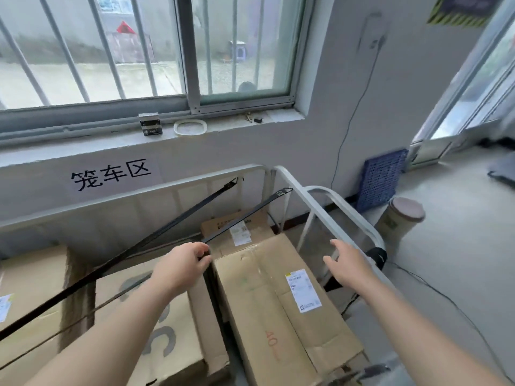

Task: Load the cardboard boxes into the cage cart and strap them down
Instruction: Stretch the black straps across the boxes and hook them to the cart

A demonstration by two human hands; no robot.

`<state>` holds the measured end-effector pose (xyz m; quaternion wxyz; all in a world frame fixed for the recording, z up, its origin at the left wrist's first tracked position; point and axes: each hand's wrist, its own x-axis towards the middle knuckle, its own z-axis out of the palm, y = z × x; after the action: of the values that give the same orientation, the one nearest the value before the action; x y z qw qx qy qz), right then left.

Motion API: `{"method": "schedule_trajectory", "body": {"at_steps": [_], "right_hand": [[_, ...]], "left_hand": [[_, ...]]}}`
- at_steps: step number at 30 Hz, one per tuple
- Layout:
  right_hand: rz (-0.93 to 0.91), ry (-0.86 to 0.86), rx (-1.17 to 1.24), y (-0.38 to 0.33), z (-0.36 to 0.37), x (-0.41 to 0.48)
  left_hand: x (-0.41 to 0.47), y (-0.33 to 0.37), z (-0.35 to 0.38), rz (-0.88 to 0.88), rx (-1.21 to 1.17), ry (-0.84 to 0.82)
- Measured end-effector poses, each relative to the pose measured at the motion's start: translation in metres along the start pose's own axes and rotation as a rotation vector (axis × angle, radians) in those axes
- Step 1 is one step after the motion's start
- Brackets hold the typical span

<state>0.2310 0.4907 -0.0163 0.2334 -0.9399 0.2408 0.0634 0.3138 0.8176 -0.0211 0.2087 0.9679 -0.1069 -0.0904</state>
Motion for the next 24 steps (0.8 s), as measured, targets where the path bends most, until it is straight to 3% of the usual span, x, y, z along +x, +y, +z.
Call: {"method": "schedule_trajectory", "body": {"at_steps": [6,11,17,24], "right_hand": [[0.199,0.055,0.123,0.095,-0.028,-0.066],[0.262,0.108,0.255,0.163,-0.047,-0.072],[0.250,0.094,0.360,0.220,-0.059,-0.026],[0.201,-0.087,0.465,0.262,-0.055,0.070]], "left_hand": [[-0.037,0.074,0.036,0.114,-0.052,-0.104],[-0.034,0.147,0.073,0.203,-0.067,-0.168],[0.003,0.244,0.131,0.250,-0.095,-0.213],[0.060,0.325,0.204,0.140,-0.157,-0.267]]}}
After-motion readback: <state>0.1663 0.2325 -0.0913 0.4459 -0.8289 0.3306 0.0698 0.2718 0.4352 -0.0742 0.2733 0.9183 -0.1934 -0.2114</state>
